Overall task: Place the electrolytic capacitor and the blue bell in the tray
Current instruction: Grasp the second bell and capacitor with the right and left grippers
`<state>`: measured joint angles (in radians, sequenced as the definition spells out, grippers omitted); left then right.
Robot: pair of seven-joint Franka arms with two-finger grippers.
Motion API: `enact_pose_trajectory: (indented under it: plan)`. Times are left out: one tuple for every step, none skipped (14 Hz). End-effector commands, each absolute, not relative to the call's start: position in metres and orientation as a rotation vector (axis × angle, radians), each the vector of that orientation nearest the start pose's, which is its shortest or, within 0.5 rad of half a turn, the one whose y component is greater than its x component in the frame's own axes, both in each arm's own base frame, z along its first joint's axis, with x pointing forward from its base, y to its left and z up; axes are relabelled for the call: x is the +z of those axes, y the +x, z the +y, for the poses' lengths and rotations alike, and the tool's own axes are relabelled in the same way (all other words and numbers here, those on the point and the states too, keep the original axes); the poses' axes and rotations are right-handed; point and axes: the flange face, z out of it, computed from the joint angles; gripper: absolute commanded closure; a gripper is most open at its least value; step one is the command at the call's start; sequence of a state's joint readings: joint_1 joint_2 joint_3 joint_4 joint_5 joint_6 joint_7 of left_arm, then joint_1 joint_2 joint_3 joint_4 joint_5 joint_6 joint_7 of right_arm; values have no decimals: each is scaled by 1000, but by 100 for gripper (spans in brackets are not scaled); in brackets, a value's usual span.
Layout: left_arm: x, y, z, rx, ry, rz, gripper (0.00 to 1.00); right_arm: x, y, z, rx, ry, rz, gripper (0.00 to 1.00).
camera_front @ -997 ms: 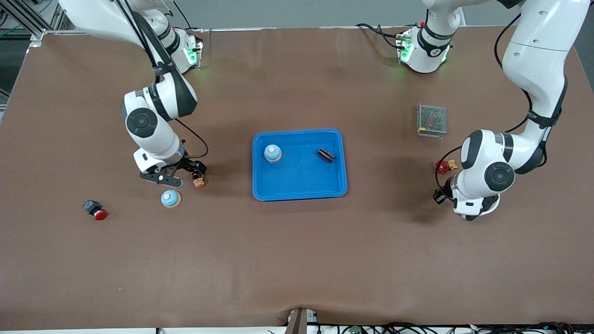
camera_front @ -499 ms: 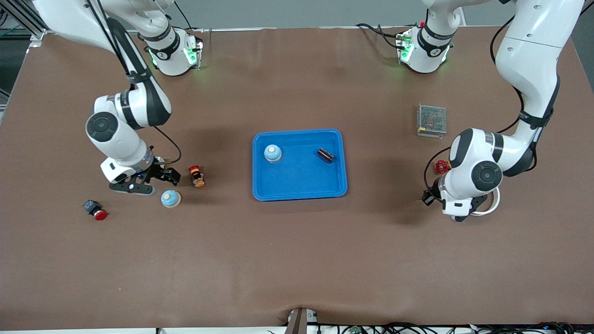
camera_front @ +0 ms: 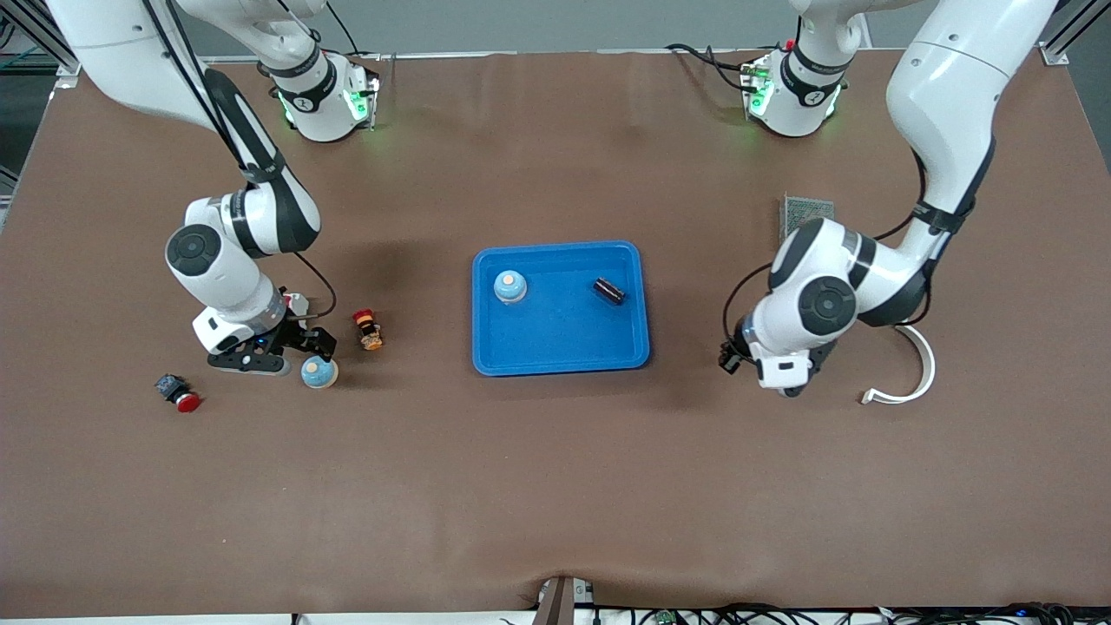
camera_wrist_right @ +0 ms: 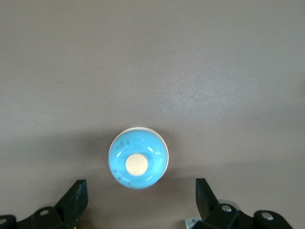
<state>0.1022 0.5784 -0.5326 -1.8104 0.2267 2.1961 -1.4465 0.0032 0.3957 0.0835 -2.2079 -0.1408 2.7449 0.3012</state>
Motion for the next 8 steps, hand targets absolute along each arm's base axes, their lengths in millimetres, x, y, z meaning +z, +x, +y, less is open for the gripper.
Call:
enact_pose_trajectory:
  plan:
    - [260,593,-284,302,-2734,-1570,100,198,576,46,-231,-3132,148,0]
    - [265,591,-301,325,-2727,-1615,100,194,578,45,-226,-3130,155,0]
    - [268,588,-320,329,-2719,-1645,100,193,581,44,-228,-3129,161,0]
    - [267,585,-335,337,-2699,-1683,100,192,583,44,-228,-3128,164,0]
    - [264,584,-347,340,-2678,-1723,100,190,584,44,-228,-3126,172,0]
    - [261,580,-360,338,-2674,-1737,100,189,587,46,-230,-3124,179,0]
    - [257,573,-373,347,-2680,-1737,100,188,590,47,-232,-3122,183,0]
    - [254,571,-380,350,-2686,-1755,100,186,592,47,-234,-3121,186,0]
